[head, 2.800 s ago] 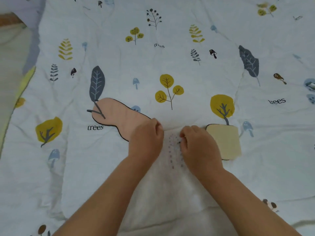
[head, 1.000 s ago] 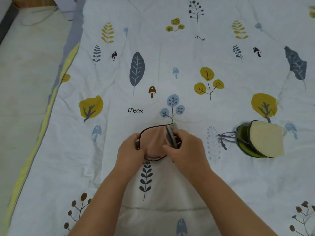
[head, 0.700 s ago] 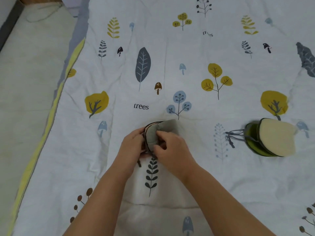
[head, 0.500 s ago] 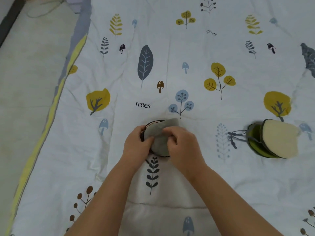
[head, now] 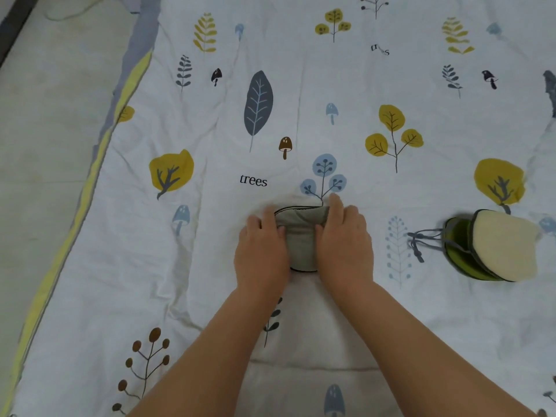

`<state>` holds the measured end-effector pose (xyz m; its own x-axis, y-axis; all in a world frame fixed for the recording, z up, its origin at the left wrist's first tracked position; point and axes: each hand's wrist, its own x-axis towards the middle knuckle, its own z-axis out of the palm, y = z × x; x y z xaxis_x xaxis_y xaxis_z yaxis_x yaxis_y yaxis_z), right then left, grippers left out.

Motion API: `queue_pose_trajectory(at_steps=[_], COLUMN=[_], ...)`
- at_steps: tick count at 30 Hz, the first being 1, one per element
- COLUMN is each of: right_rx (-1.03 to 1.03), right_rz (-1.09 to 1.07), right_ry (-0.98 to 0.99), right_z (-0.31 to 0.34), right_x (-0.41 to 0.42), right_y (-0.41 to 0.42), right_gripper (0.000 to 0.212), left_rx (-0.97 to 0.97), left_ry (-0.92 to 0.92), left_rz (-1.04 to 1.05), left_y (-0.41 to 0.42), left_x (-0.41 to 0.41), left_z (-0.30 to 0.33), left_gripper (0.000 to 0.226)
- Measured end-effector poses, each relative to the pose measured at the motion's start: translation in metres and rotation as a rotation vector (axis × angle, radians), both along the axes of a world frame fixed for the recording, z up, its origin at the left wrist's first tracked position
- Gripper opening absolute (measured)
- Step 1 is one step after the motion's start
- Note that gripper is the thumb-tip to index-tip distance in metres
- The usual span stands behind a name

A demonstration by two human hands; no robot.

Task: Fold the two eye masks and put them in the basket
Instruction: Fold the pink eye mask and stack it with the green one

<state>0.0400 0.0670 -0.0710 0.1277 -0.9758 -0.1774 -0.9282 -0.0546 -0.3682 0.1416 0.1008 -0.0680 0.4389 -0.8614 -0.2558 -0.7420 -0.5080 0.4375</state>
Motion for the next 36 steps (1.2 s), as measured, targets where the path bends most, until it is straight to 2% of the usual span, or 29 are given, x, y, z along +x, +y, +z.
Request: queue_pose_trajectory(at_steps=[2, 3, 5, 7, 16, 19, 21, 24, 26, 31, 36], right_rx=[-0.13, -0.133, -0.022, 0.04, 0.115, 0.066, 0.002, 0.021, 0.082, 0.23, 0.248], right_rz=[0.121, 0.156, 0.224, 0.263, 0.257, 0.209, 0.08, -0.051, -0.11, -0.192, -0.298], right_ry=[0.009, 0.009, 0.046, 0.121, 0.164, 0.055, -0.02, -0.038, -0.171, -0.545, -0.702], right_z=[-0.006, -0.01, -0.019, -0.033, -0.035, -0.023, -0.015, -0.009, -0.008, -0.003, 0.009], right_x=[-0.004, -0.006, -0.013, -0.02, -0.014, -0.015, -0.018, -0.022, -0.021, -0.022, -0.04], right_y=[0.008, 0.01, 0.012, 0.01, -0.002, -0.002, -0.002, -0.002, -0.001, 0.0, 0.001], right_gripper=[0.059, 0.062, 0.067, 0.063, 0.064, 0.066, 0.065, 0.048, 0.034, 0.018, 0.032], left_rx=[-0.034, -0.059, -0.066, -0.024, -0.004, 0.04, 0.015, -0.015, -0.023, -0.098, -0.163], left_ry=[-0.129, -0.163, -0.219, -0.272, -0.282, -0.223, -0.139, -0.009, 0.055, 0.184, 0.304], left_rz=[-0.052, -0.074, -0.107, -0.144, -0.097, -0.03, 0.041, 0.102, 0.122, 0.112, 0.083], left_y=[0.002, 0.004, 0.007, 0.01, -0.003, -0.008, -0.012, -0.012, -0.01, -0.006, -0.006], left_x=[-0.008, -0.009, -0.01, -0.008, -0.007, -0.005, -0.002, 0.001, 0.0, -0.005, -0.013], left_z=[-0.005, -0.008, -0.018, -0.028, -0.036, -0.026, -0.018, -0.01, -0.007, 0.003, 0.017], left_gripper=[0.047, 0.049, 0.052, 0.055, 0.051, 0.045, 0.038, 0.036, 0.035, 0.027, 0.027])
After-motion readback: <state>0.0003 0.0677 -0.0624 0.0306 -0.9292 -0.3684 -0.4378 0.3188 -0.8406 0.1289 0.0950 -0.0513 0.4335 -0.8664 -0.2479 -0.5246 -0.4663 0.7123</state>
